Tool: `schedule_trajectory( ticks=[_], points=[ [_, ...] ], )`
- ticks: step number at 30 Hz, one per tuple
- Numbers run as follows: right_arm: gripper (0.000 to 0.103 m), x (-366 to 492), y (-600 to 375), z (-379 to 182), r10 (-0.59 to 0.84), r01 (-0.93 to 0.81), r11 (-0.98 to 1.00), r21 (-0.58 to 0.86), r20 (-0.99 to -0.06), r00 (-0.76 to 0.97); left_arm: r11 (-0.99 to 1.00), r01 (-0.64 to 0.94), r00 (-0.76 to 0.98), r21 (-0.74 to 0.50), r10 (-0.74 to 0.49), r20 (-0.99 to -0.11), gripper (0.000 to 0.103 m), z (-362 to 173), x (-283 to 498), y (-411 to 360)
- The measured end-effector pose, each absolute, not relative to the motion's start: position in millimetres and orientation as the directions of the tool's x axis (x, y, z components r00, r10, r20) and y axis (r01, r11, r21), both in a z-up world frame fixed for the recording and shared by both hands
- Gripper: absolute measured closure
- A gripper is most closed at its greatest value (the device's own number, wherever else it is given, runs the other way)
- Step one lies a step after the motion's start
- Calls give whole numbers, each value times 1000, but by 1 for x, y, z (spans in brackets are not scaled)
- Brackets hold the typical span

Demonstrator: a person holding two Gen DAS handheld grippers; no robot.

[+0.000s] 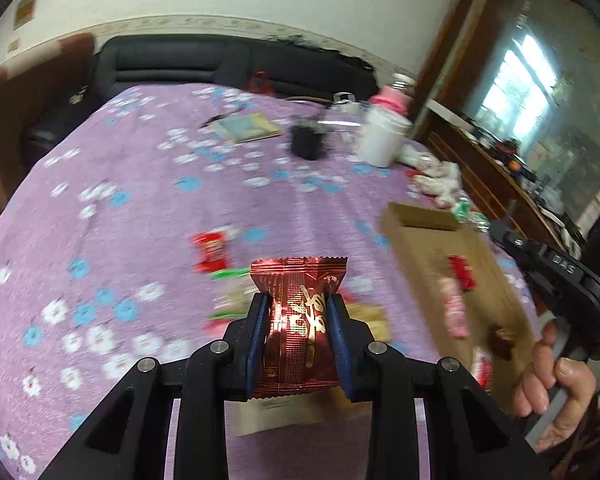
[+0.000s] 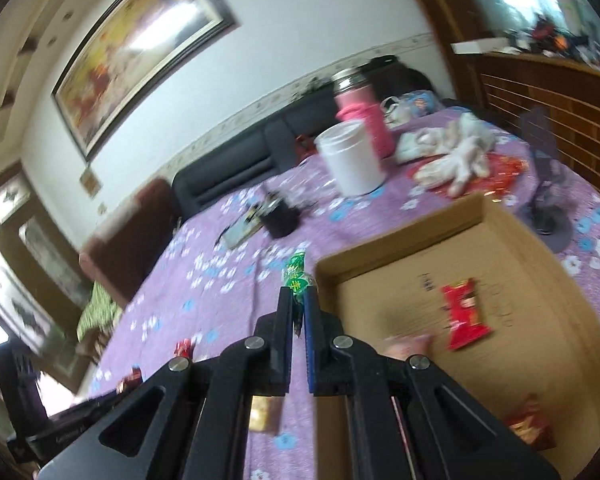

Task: Organize snacks
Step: 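Carry both snacks into the cardboard tray and open both grippers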

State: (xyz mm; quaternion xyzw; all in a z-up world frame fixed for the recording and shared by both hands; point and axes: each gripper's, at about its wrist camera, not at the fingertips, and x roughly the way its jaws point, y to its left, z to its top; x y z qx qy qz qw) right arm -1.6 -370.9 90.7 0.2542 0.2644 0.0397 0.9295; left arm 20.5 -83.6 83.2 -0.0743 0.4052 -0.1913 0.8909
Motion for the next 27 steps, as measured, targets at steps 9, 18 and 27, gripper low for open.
schedule_trajectory(
  ticks=[9, 18, 27],
  points=[
    [98, 0, -434, 70, 148, 239, 779, 580, -541, 828, 812, 454, 425, -366, -559, -712, 72, 82, 24, -209],
    [98, 0, -464, 43, 23, 445, 747, 494, -688, 725, 752, 557, 315, -351, -583, -749, 72, 52, -1, -268],
    [95, 0, -468, 35, 15, 486, 727, 485, -719, 694, 738, 590, 300, -328, -577, -759, 72, 49, -9, -276]
  ],
)
